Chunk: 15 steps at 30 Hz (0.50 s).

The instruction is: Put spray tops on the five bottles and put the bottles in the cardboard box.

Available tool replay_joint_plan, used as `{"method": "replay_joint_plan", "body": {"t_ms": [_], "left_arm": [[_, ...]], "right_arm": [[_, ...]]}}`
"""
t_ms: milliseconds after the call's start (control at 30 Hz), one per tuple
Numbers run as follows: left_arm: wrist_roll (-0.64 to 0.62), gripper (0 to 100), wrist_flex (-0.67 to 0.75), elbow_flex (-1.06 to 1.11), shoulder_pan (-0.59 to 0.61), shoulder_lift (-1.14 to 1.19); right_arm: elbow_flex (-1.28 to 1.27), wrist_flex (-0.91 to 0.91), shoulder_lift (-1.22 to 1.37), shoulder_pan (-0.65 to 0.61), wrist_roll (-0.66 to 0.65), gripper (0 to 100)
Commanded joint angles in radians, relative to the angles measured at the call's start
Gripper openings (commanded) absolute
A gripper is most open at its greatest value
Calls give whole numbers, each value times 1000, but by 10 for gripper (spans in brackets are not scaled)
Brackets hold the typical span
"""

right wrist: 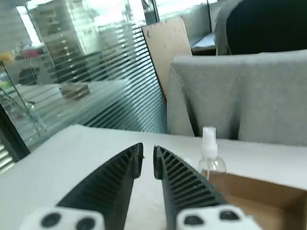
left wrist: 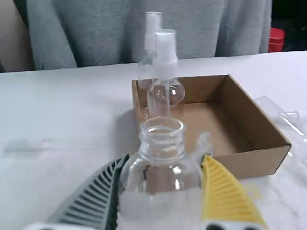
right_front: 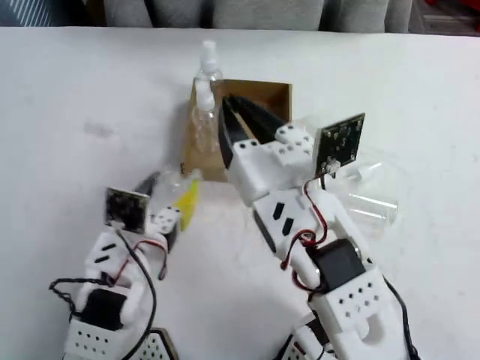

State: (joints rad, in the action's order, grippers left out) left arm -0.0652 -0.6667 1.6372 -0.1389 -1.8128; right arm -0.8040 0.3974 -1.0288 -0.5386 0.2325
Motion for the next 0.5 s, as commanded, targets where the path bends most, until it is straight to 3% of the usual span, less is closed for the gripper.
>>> {"method": "replay_joint_plan", "body": {"t_ms": [0,133,300,467], "left_arm": [[-3,20,-107,-110,59,-15],[-8,20,-106,-173,191,-12],[-147,20,-109,-258,466,-10],[-152,20,-104,-288,607,-7]], "right_arm": [[28,130,-28,13,-5,15],[-25,188,-28,13,-63,15],[-94,186,-28,12,-186,15],[-146,185,-27,10,-235,15]]}}
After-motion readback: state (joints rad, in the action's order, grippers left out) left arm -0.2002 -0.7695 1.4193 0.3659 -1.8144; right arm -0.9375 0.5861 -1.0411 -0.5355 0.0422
